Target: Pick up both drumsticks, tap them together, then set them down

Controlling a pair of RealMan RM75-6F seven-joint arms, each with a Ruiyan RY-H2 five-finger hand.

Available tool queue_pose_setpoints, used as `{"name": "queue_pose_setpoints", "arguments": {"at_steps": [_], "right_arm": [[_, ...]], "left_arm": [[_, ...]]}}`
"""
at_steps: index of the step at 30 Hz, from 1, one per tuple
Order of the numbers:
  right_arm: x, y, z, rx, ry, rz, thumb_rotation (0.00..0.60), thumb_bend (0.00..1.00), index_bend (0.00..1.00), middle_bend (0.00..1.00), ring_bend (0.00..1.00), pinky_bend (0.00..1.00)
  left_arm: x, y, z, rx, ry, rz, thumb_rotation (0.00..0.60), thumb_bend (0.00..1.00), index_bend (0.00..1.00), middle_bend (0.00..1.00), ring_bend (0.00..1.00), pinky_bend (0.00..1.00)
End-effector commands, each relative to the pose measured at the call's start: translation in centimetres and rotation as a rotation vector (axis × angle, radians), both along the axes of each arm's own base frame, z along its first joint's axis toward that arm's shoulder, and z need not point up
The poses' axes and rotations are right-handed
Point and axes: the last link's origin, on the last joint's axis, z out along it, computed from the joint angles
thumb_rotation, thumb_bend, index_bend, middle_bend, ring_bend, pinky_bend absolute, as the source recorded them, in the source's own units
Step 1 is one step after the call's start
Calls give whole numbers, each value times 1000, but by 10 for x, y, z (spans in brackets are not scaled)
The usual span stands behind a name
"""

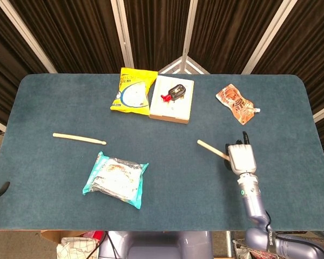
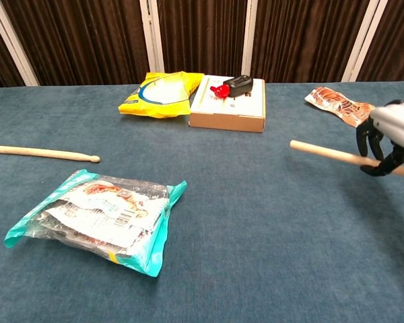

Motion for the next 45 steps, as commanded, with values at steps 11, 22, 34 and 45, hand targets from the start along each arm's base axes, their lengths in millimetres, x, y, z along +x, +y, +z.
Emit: {"name": "queue_pose_setpoints", "arguments": {"at_steps": [11, 22, 34, 45], "right_arm": [[58, 5, 84, -91, -320, 337, 600, 400, 695, 664, 359, 0], [79, 8, 119, -114, -478, 460, 600, 402, 699, 664, 361, 0], [87, 1, 135, -153, -595, 494, 600, 403, 701, 664, 362, 0], [75, 1, 140, -189, -588, 459, 600, 405, 701, 664, 362, 0]], "left_arm": [[-4, 84, 35, -41, 105, -19, 600, 306, 28, 36, 0, 0], [-33, 153, 20, -156, 171, 107, 600, 305, 49, 45, 0, 0], [-38, 208, -36, -271, 135, 132, 600, 305, 156, 162, 0, 0], [-24, 233, -90, -374, 76, 119, 600, 306, 258, 246, 0, 0]]}}
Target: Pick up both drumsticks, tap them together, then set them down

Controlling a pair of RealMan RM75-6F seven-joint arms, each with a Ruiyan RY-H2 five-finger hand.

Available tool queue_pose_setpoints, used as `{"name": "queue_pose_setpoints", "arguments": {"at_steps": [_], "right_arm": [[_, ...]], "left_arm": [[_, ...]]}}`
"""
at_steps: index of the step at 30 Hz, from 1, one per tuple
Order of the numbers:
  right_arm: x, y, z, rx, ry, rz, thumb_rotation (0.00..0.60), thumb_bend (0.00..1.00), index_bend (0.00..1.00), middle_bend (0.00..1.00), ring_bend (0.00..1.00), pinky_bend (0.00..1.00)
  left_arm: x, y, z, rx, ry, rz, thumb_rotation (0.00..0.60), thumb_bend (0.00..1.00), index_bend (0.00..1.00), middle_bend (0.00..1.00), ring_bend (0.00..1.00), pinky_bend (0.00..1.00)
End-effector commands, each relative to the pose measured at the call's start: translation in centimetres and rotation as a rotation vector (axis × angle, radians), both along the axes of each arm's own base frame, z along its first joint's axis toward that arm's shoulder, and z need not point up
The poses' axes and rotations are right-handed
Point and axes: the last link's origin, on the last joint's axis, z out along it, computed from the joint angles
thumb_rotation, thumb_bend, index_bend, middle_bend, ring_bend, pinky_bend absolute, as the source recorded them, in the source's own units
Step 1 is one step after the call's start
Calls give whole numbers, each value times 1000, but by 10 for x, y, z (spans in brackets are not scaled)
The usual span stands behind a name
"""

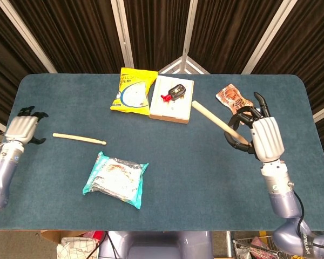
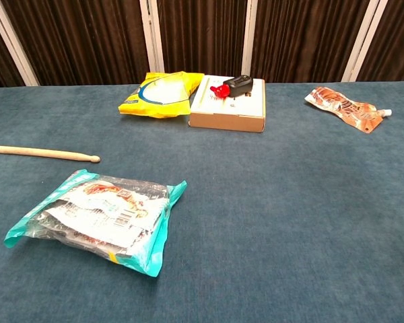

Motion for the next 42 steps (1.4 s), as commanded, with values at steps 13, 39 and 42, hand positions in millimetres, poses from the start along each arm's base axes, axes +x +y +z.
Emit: {"name": "queue_pose_setpoints", "arguments": {"at_steps": [13, 39, 42], "right_arm": [[-17, 4, 7, -32, 19, -50, 600, 426, 701, 664, 361, 0], [-28, 7, 9, -41, 18, -82, 600, 427, 700, 664, 362, 0], [-28, 8, 9, -35, 13, -80, 600, 427, 701, 664, 362, 0]], "left_arm": [[19, 6, -64, -86, -88, -34, 600, 310, 365, 320, 0, 0], [24, 9, -91, -149, 62, -61, 600, 318, 480, 453, 8, 0], [23, 8, -89, -154, 76, -48, 600, 318, 491, 469, 15, 0]]}}
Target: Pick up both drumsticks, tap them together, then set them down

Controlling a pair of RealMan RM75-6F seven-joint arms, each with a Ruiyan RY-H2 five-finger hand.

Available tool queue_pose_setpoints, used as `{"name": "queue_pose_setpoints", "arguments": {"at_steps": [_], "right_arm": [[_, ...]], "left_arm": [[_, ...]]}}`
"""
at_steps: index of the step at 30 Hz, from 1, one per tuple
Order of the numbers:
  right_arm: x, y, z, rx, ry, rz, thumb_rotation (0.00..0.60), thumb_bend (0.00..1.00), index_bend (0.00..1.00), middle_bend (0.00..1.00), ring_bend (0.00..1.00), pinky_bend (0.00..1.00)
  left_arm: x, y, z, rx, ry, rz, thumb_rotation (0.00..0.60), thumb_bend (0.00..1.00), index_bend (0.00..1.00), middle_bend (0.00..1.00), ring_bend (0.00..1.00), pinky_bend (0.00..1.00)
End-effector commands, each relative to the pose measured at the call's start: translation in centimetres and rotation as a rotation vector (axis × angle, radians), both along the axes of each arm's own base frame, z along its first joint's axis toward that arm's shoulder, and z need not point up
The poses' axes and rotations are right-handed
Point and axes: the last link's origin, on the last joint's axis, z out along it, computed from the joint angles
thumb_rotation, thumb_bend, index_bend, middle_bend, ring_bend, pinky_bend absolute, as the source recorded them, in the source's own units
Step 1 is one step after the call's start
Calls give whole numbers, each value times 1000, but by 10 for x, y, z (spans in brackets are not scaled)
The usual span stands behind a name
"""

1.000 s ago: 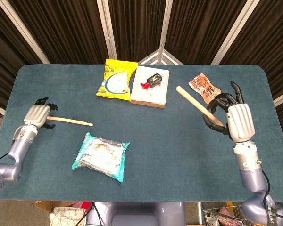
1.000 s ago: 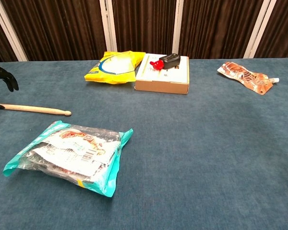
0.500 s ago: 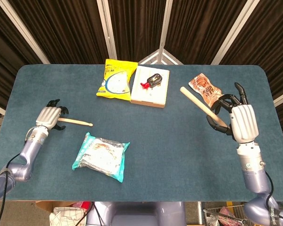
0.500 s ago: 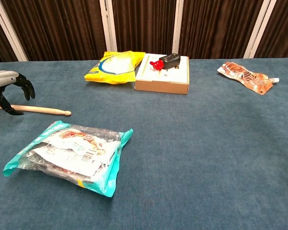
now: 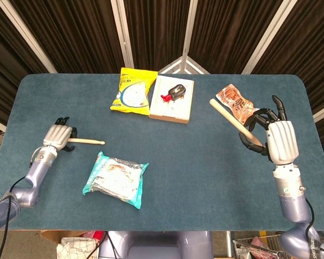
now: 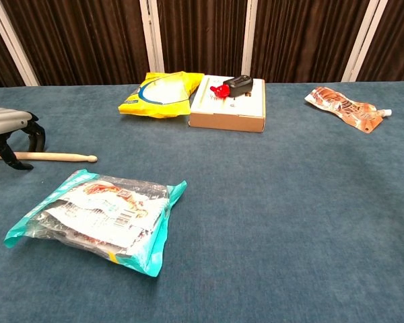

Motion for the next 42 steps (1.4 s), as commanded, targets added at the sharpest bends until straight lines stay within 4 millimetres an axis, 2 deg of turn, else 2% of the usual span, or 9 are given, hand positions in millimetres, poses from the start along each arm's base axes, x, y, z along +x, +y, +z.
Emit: {"name": "queue_pose_setpoints", "arguments": {"at_steps": [1, 15, 29, 34, 42], "right_arm": [[-1, 0, 0, 0, 2, -2, 600, 427, 701, 664, 362, 0], [-3, 0, -3, -2, 11, -11, 600, 426, 702, 664, 362, 0], [-7, 1, -2, -3, 15, -26, 600, 427, 710, 664, 362, 0], [-8, 1, -2, -2, 15, -28, 600, 426, 711, 664, 362, 0], [-8, 1, -3, -3, 20, -27, 600, 427, 711, 664, 362, 0]], "left_arm": [[-2, -1, 2, -6, 14, 16, 600, 318, 498, 478, 21, 0], [0, -5, 9, 5, 24, 23, 600, 318, 534, 534, 45, 0], [3, -6, 3, -13, 80, 30, 600, 319, 543, 540, 45, 0], [4, -6, 1, -12, 84, 31, 600, 370, 582, 557, 57, 0], [5, -7, 0, -23, 97, 28, 600, 373, 590, 568, 57, 0]]}}
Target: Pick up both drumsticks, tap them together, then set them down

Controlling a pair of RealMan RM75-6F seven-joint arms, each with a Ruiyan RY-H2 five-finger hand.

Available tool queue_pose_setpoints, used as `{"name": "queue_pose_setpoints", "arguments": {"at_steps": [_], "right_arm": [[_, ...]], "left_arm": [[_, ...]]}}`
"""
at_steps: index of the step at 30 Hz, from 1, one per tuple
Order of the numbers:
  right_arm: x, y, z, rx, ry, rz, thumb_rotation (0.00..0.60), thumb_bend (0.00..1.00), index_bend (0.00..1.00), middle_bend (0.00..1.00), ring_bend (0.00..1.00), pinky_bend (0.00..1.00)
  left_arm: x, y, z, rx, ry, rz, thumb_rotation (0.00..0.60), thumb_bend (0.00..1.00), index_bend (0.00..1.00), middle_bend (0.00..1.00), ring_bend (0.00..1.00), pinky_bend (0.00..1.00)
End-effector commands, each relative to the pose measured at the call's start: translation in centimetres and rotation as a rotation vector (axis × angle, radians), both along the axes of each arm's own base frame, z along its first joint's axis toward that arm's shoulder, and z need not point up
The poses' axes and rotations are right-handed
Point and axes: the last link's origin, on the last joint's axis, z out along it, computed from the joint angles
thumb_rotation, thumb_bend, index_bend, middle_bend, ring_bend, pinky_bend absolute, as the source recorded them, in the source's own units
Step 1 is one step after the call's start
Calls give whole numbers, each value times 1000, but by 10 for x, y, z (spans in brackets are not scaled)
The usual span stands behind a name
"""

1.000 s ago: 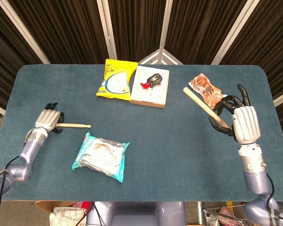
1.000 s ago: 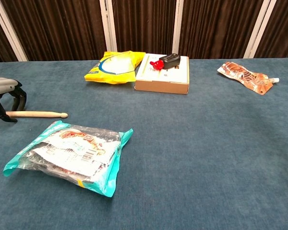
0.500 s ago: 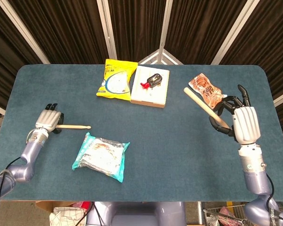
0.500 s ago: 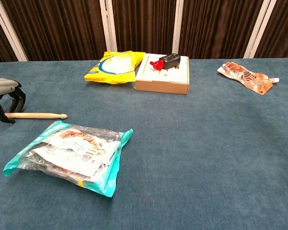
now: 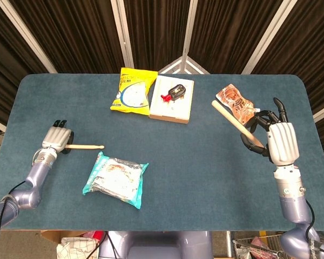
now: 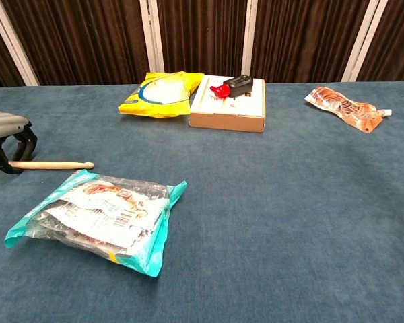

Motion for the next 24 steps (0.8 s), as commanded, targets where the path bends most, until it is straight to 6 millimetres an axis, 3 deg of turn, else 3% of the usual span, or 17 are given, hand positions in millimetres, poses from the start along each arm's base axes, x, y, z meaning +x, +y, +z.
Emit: {"name": "queue_pose_setpoints", "arguments": {"at_steps": [1, 24], "right_arm": [[0, 0, 0, 0, 0, 1, 600, 427, 711, 664, 361, 0], [-4, 0, 3, -2, -4, -11, 600, 426, 716, 664, 364, 0]], "left_arm": [[0, 0, 0, -1, 14, -5, 600, 373, 591, 568, 57, 0], [2, -1, -2, 25, 123, -58, 600, 403, 620, 587, 75, 0]]}}
